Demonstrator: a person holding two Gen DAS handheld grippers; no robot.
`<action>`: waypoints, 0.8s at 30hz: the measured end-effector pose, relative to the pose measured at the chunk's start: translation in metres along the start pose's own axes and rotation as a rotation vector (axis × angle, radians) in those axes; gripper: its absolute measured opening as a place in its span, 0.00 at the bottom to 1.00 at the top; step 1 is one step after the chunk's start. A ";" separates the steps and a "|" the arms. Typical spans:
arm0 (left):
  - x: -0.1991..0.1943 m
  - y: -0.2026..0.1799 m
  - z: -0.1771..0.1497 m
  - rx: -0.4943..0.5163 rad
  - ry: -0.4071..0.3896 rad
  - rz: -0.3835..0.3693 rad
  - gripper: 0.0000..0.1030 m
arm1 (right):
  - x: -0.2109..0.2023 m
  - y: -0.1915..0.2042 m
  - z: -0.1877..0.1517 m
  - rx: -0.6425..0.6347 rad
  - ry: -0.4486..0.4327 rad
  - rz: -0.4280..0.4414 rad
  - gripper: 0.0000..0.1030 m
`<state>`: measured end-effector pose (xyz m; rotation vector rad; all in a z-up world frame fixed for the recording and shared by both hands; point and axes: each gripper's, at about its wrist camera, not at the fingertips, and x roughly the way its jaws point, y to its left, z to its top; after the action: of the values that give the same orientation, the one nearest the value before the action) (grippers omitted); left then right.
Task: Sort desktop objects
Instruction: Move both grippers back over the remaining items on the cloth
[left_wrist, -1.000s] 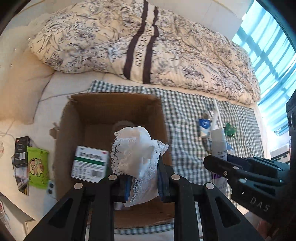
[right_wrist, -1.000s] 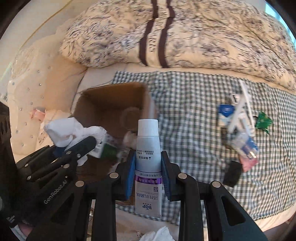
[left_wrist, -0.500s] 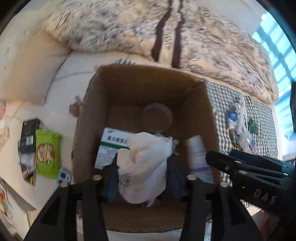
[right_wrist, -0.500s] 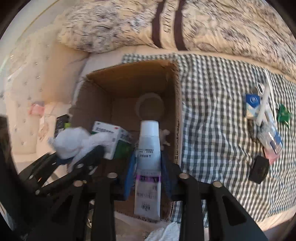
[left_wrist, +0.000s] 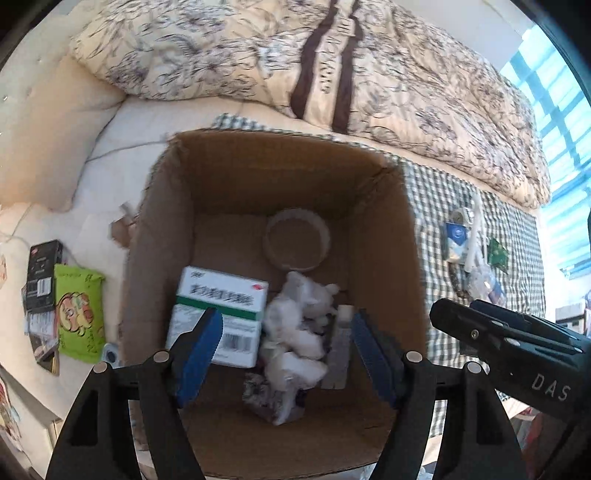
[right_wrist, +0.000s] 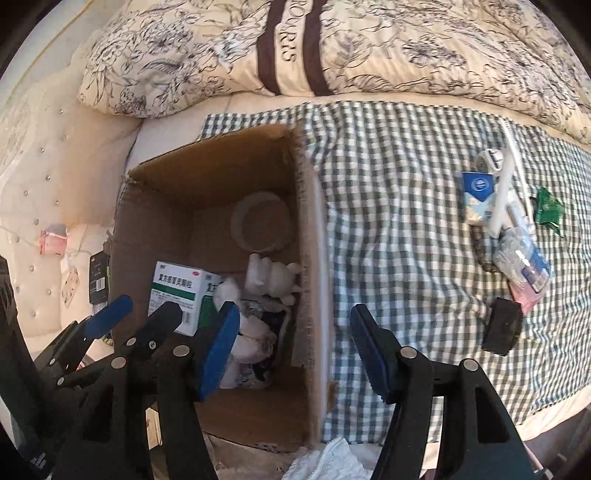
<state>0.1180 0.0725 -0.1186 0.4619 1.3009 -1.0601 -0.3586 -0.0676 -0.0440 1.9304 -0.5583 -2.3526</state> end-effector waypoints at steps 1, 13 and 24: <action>0.000 -0.009 0.003 0.015 -0.001 -0.007 0.74 | -0.004 -0.005 0.000 0.008 -0.007 -0.003 0.60; 0.020 -0.149 -0.002 0.173 0.039 -0.047 0.80 | -0.061 -0.164 -0.023 0.255 -0.092 -0.064 0.60; 0.067 -0.276 -0.046 0.134 0.117 -0.021 0.92 | -0.093 -0.339 -0.037 0.357 -0.065 -0.106 0.60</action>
<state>-0.1430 -0.0496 -0.1181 0.6205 1.3449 -1.1564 -0.2386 0.2643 -0.0658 2.0704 -0.9632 -2.5317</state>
